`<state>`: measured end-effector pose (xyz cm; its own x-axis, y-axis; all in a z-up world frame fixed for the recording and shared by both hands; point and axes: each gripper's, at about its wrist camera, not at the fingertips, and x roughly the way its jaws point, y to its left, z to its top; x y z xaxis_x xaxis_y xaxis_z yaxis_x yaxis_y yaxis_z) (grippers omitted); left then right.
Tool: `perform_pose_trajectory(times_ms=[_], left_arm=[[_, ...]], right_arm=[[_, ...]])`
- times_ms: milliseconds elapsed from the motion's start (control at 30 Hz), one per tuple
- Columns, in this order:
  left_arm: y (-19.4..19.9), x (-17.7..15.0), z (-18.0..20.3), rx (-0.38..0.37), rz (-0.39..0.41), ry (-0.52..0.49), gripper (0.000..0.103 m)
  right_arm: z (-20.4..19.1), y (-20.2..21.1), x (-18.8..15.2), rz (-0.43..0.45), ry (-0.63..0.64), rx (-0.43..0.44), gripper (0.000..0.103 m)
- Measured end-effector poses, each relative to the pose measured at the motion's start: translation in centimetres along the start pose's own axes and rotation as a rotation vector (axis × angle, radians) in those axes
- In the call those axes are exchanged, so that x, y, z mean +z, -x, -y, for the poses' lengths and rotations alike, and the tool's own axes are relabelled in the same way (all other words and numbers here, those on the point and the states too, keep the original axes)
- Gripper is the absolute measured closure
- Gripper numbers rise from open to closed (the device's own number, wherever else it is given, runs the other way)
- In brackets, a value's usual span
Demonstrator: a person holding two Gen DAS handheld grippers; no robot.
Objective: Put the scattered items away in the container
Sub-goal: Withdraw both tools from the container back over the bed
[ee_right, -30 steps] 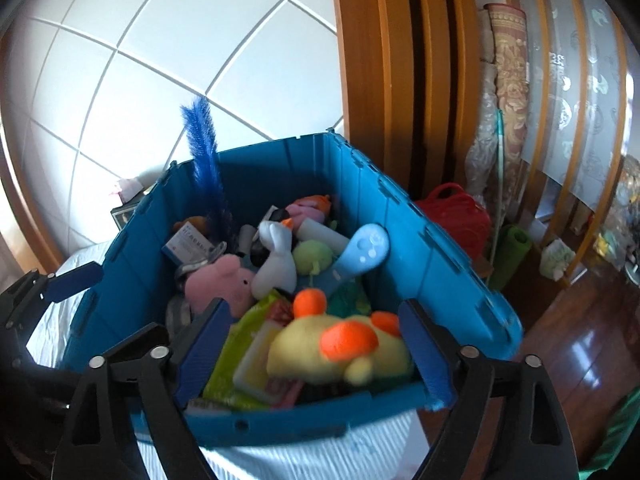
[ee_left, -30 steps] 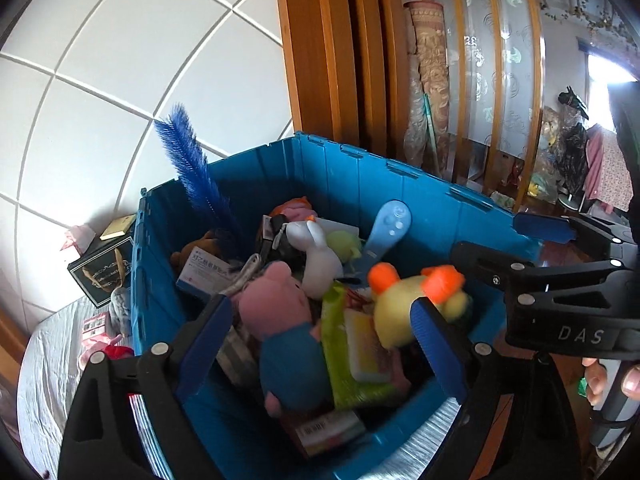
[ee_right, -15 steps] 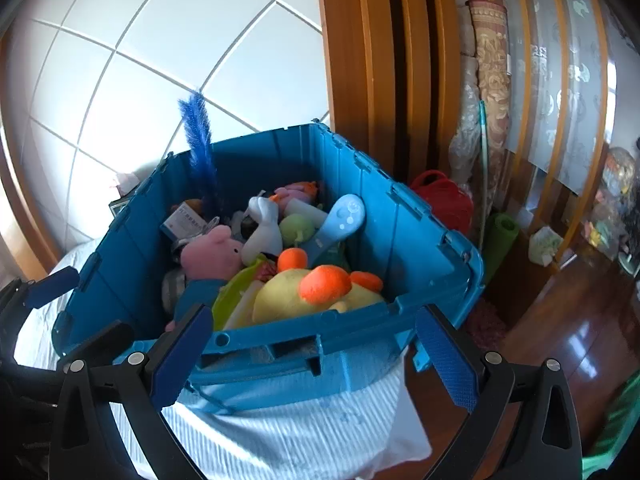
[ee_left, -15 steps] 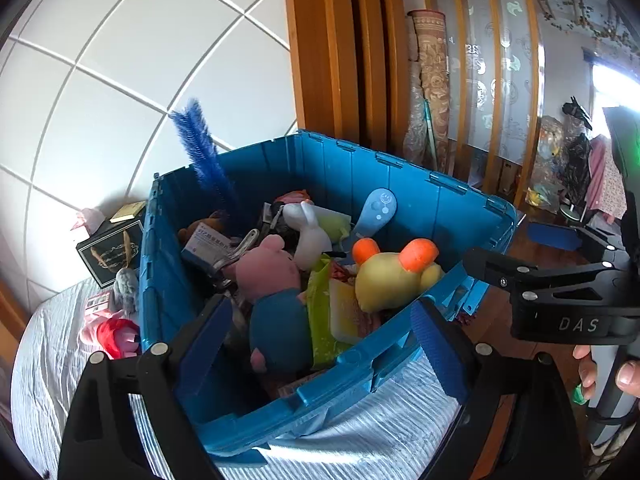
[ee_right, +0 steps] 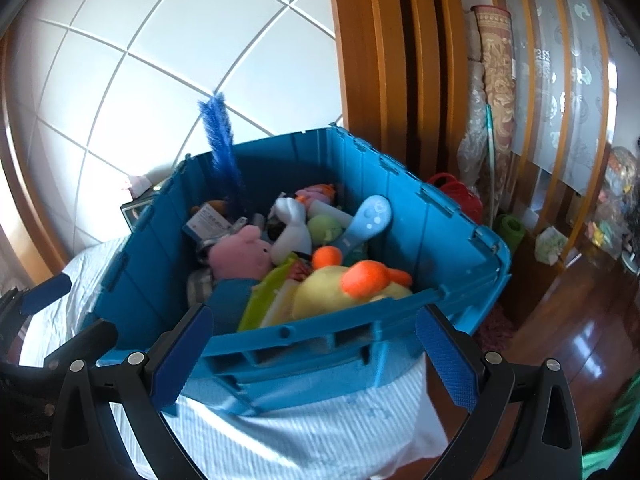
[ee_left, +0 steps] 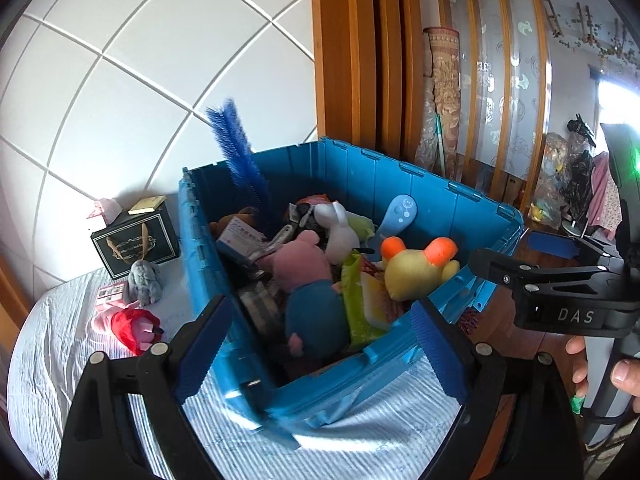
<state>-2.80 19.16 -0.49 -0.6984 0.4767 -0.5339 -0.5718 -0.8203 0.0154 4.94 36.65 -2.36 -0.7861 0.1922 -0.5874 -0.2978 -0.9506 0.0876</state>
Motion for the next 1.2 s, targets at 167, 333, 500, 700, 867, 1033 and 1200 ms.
perform_pose_trajectory(times_ms=[167, 333, 500, 700, 867, 1033, 1200], left_arm=[[2.3, -1.0, -4.5, -0.009, 0.021, 0.002, 0.011], [5.3, -2.9, -11.9, 0.018, 0.027, 0.027, 0.011], [7.1, -5.7, -20.2, 0.076, 0.008, 0.087, 0.011], [6.5, -9.7, -30.4, 0.190, -0.062, 0.227, 0.011], [4.6, -12.3, -37.1, 0.292, -0.114, 0.330, 0.011], [0.8, -13.8, -41.6, 0.377, -0.198, 0.389, 0.011], [-4.3, -14.9, -45.4, 0.456, -0.281, 0.434, 0.011]], right_arm=[[-5.5, 1.4, -0.2, 0.032, 0.004, -0.009, 0.000], [-12.5, 2.3, -0.6, 0.065, 0.004, 0.006, 0.000], [-20.2, 1.9, -1.5, 0.069, 0.019, 0.049, 0.000], [-28.0, -1.3, -2.6, 0.012, 0.063, 0.126, 0.000], [-32.5, -5.5, -2.0, -0.023, 0.105, 0.178, 0.000], [-36.8, -13.6, -0.9, -0.108, 0.157, 0.256, 0.000], [-40.3, -24.7, -0.8, -0.252, 0.161, 0.299, 0.000]])
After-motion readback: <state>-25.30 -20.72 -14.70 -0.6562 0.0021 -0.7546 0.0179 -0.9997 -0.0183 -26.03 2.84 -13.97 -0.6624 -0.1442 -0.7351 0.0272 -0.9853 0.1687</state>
